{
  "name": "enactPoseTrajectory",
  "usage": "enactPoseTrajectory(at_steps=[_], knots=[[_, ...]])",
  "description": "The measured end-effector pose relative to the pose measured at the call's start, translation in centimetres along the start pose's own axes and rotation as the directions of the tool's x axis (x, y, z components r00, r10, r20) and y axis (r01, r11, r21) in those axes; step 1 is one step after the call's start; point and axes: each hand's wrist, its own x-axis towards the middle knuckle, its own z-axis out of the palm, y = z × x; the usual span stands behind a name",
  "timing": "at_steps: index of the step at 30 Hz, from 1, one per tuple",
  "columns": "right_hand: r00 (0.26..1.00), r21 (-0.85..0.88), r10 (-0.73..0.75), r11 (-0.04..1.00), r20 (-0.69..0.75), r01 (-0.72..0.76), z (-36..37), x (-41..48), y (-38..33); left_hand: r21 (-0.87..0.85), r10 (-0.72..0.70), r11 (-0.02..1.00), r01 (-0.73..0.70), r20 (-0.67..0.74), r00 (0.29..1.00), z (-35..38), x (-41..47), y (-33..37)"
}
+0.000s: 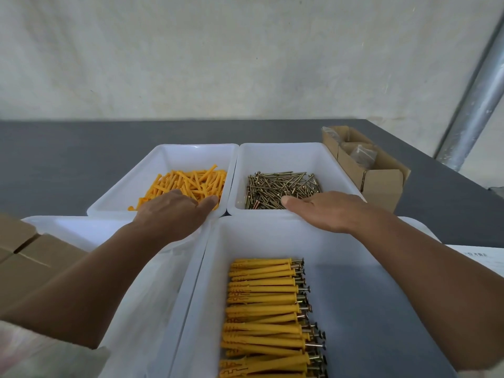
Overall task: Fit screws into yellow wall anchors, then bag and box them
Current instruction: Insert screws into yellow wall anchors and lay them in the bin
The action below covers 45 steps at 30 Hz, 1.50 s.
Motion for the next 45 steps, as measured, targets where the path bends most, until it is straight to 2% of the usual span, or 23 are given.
enactPoseTrajectory(at_steps=[5, 12, 16, 20, 24, 28, 31, 36, 41, 45], knots=[[0.992, 0.160, 0.075, 0.983, 0.106, -0.091, -0.5, 0.6, -0.2, 0.010, -0.031, 0.999, 0.030, 0.014, 0.999, -0.2, -0.1, 0.2], [0.978, 0.279, 0.043, 0.955, 0.205, -0.100, -0.8, 1.0, -0.3, 0.002, 0.005, 1.000, -0.005, 0.003, 1.000, -0.6, -0.4, 0.4], [0.985, 0.263, 0.061, 0.959, 0.161, -0.103, -0.6, 1.1, -0.1, -0.060, -0.013, 0.998, 0.009, -0.062, 0.998, -0.9, -0.6, 0.5], [0.992, 0.212, 0.063, 0.974, 0.113, -0.086, -0.3, 1.4, -0.1, -0.050, -0.038, 0.998, 0.034, -0.086, 0.996, -1.6, -0.8, 0.7], [0.998, 0.125, 0.054, 0.990, 0.038, -0.058, -0.1, 1.5, -0.1, -0.095, -0.051, 0.994, 0.048, -0.030, 0.998, -1.8, -1.0, 0.9], [0.999, 0.123, 0.038, 0.992, -0.011, -0.037, 0.0, 1.4, 0.0, -0.060, -0.058, 0.997, 0.055, -0.052, 0.997, -2.2, -1.3, 1.2], [0.999, 0.172, 0.015, 0.985, -0.031, -0.009, -0.3, 1.0, 0.1, -0.225, -0.036, 0.974, 0.037, 0.009, 0.999, -2.4, -1.5, 1.1], [0.994, 0.331, -0.085, 0.938, -0.062, 0.101, -0.6, 0.3, 0.3, -0.387, -0.101, 0.919, 0.074, -0.051, 0.994, -2.7, -1.6, 1.7], [0.985, 0.379, -0.165, 0.909, -0.050, 0.171, -1.0, 0.0, 0.6, -0.393, -0.113, 0.918, 0.049, -0.139, 0.984, -2.8, -1.7, 2.1], [0.976, 0.426, -0.191, 0.878, -0.103, 0.217, -1.1, -0.2, 1.0, -0.383, -0.084, 0.924, -0.004, -0.212, 0.974, -2.8, -1.8, 2.3]])
